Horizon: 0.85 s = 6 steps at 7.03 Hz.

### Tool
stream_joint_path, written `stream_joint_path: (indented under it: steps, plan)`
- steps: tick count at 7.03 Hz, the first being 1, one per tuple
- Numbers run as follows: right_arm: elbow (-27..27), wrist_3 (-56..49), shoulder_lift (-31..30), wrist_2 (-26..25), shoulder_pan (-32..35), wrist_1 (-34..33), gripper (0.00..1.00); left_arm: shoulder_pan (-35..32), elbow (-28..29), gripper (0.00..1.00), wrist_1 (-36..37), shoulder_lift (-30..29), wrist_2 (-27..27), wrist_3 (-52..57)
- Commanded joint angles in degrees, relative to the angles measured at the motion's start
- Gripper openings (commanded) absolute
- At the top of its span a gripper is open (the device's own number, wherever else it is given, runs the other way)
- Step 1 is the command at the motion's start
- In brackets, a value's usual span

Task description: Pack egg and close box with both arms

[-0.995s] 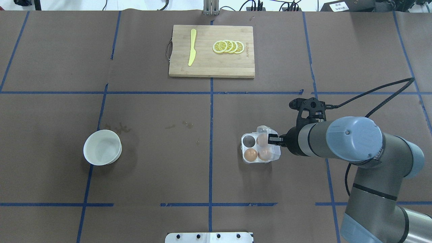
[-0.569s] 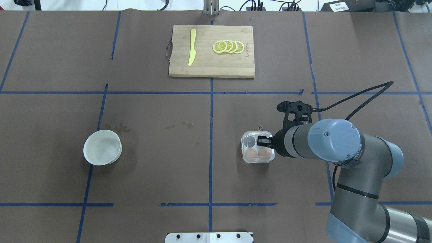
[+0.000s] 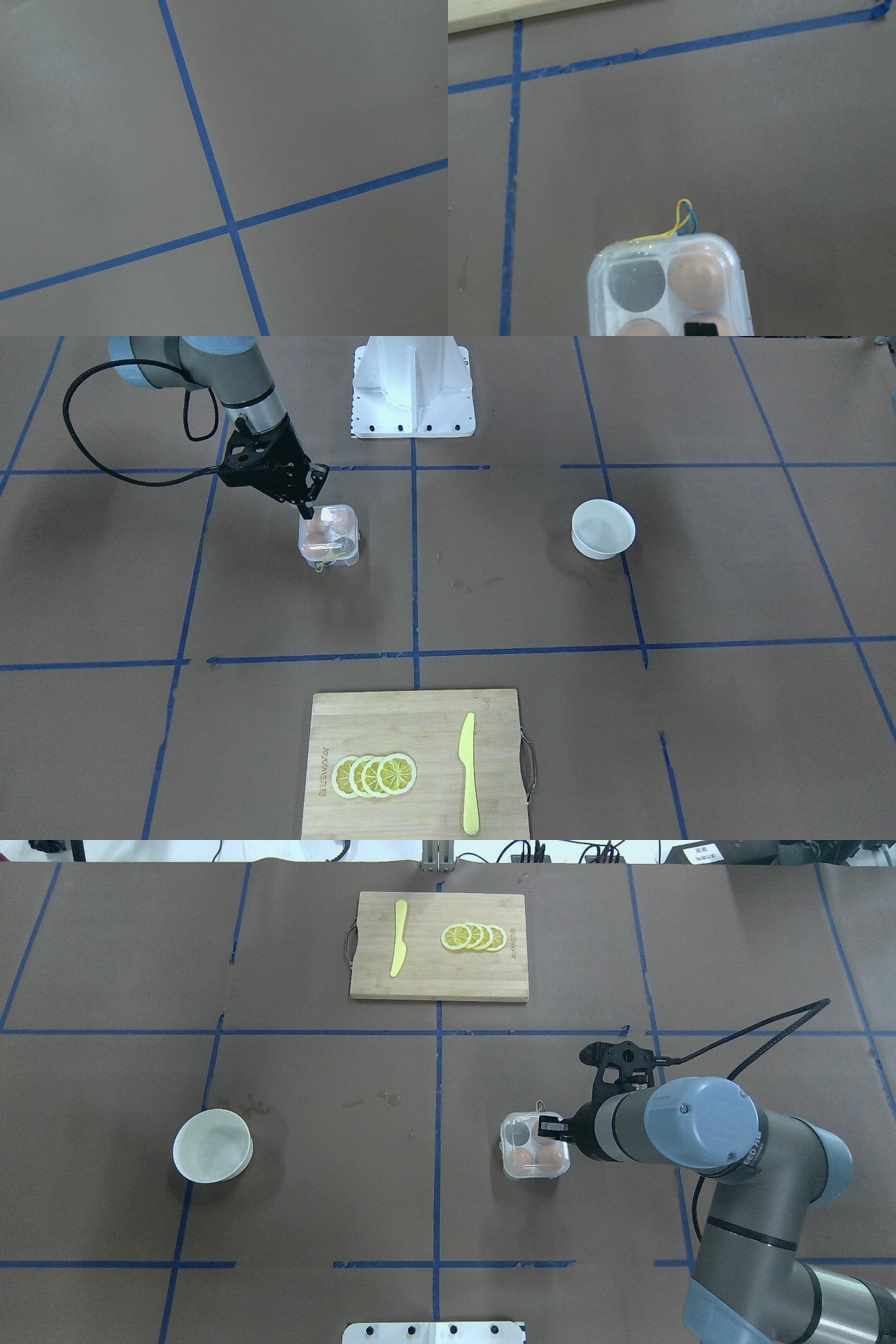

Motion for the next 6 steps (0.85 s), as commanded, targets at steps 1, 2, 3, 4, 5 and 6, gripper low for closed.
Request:
stream_joint_path:
  steps: [1, 2, 3, 4, 5, 6]
  plan:
    - [3.5, -2.1, -0.5, 0.5, 1.8, -6.2, 0.33, 0.0, 0.0, 1.0, 0.0, 0.2, 0.0, 0.0]
    - [3.6, -9.0, -1.5, 3.7, 5.6, -6.3, 0.47, 0.0, 0.1, 1.0, 0.0, 0.3, 0.0, 0.0]
    - [3.6, -15.2, -3.5, 10.3, 11.2, -6.2, 0.47, 0.0, 0.4, 1.0, 0.0, 0.3, 0.0, 0.0]
    - [3.7, -22.7, -6.1, 16.0, 17.3, -6.2, 0.49, 0.0, 0.6, 1.0, 0.0, 0.3, 0.0, 0.0]
    - [3.8, -31.2, -9.3, 20.1, 22.6, -5.9, 0.59, 0.0, 0.6, 1.0, 0.0, 0.3, -0.1, -0.1]
    - [3.5, -38.7, -11.9, 22.8, 27.9, -6.0, 1.0, 0.0, 0.6, 1.0, 0.0, 0.5, -0.1, 0.0]
